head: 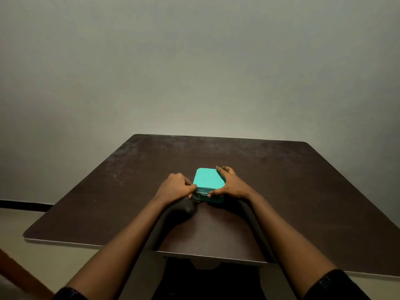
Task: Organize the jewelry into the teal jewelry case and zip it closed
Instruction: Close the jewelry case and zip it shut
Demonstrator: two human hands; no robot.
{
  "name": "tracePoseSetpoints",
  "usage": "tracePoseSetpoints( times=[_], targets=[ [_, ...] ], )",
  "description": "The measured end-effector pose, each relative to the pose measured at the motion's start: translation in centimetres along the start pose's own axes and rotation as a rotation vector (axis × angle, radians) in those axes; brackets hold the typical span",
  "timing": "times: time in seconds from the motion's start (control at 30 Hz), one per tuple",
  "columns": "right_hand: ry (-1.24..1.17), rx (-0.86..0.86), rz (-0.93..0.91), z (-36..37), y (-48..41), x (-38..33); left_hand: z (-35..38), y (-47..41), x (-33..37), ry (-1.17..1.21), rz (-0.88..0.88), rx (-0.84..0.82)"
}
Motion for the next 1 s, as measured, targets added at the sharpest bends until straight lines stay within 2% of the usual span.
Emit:
tracePoseSetpoints(
  times=[0.07,0.13,0.23,0.27,0.37,0.43,0.47,0.73,1.0],
  targets=[
    [-0.060,0.089,-0.021,0.1,0.8,-0.1,-1.2,-0.8,-0.3,0.049,-0.017,0.152],
    [-0.092,0.270,-0.063,0.1,2.0,-0.7,-1.6,-2.1,-0.2,0.061,-0.027,0.233],
    [-0.046,0.643,-0.096,0.9,4.2,-2.2,-0.2,-3.9,0.6,0.110,0.024,0.102],
    [-0.020,0.700,-0.072,1.5,4.8,-2.8,0.4,-4.3,0.8,0.150,0.036,0.052],
    [0.172,0.591,0.049,4.1,5.8,-4.4,2.3,-4.4,0.9,0.472,0.004,-0.046],
    [0.229,0.511,0.101,5.3,5.9,-4.9,3.6,-4.1,0.9,0.756,-0.049,-0.133],
    [0.241,0.487,0.120,5.6,5.9,-5.0,4.1,-4.0,0.9,0.822,-0.069,-0.154],
    [0.255,0.458,0.137,6.6,5.5,-5.3,5.4,-4.3,0.4,1.040,-0.155,-0.120],
    [0.316,0.452,0.044,5.3,6.2,-4.7,5.7,-4.4,0.0,1.066,-0.140,-0.122]
  ],
)
Point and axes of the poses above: each hand's wrist, its own y-axis away from the middle knuckle, its own z-axis out of the palm, x = y × z, the point moved 4 cm from there along -y, towards the middle knuckle, and after that the axes turned 4 degrees about -y, right-handed, at the moved point
